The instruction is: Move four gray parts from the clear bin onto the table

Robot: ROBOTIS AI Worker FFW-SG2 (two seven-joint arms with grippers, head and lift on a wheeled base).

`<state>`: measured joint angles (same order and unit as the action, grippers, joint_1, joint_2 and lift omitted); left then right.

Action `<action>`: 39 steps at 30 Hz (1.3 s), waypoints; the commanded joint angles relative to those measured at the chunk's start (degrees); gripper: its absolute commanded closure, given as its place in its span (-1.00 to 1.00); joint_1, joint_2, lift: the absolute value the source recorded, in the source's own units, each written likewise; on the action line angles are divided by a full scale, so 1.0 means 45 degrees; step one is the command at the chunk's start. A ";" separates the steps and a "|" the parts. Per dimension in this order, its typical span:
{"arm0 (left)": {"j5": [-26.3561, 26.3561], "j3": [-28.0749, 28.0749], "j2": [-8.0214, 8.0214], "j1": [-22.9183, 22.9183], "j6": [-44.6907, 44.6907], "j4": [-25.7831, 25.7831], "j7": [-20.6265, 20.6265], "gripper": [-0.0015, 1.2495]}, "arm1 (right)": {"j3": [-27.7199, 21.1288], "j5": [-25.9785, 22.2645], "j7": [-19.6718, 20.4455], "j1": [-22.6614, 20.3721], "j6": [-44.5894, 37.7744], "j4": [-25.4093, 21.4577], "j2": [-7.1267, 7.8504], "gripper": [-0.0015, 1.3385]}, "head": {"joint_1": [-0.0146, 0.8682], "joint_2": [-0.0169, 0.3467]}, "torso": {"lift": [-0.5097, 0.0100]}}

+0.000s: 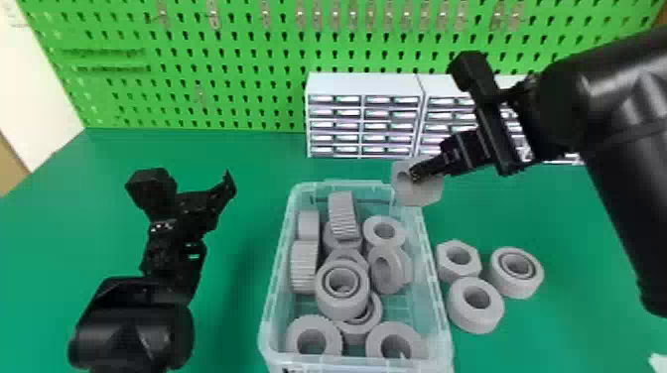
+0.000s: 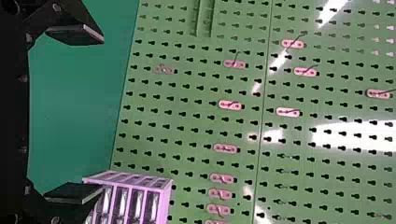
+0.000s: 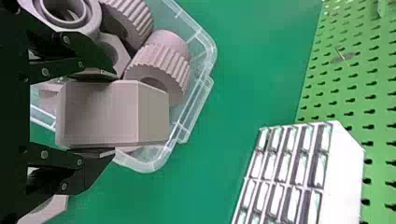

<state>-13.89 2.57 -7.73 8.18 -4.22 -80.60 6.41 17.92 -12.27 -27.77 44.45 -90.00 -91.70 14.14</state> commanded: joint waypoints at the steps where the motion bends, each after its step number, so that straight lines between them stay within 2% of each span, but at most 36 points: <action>1: 0.0000 0.0014 0.0000 -0.0021 0.0000 0.0000 0.0001 -0.74 | -0.0447 0.0208 0.0000 -0.0230 -0.0018 -0.0208 0.0139 0.49 | 0.60 -0.51 | 0.76; 24: 0.0000 -0.0025 0.0000 -0.0041 0.0000 0.0000 0.0001 -0.74 | -0.2966 0.1204 0.0000 -0.2047 -0.0018 -0.0969 0.0998 0.49 | 0.60 -0.51 | 0.76; 31: 0.0000 0.0014 0.0019 -0.0041 0.0000 0.0000 0.0001 -0.74 | -0.3806 0.1321 0.0000 -0.2554 -0.0018 -0.0969 0.1057 0.49 | 0.60 -0.51 | 0.76; 34: 0.0000 0.0033 0.0019 0.0018 0.0000 0.0000 0.0020 -0.74 | -0.4177 0.1223 0.0000 -0.2750 -0.0018 -0.0930 0.1115 0.49 | 0.60 -0.51 | 0.76; 39: -0.0020 0.0092 0.0019 0.0018 0.0000 0.0000 0.0059 -0.74 | -0.4665 0.0286 0.0000 -0.3023 -0.0018 -0.0520 0.1232 0.49 | 0.60 -0.51 | 0.76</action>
<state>-13.90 2.77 -7.64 8.23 -4.22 -80.60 6.53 -1.41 -8.15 -27.77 31.85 -90.00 -95.29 19.28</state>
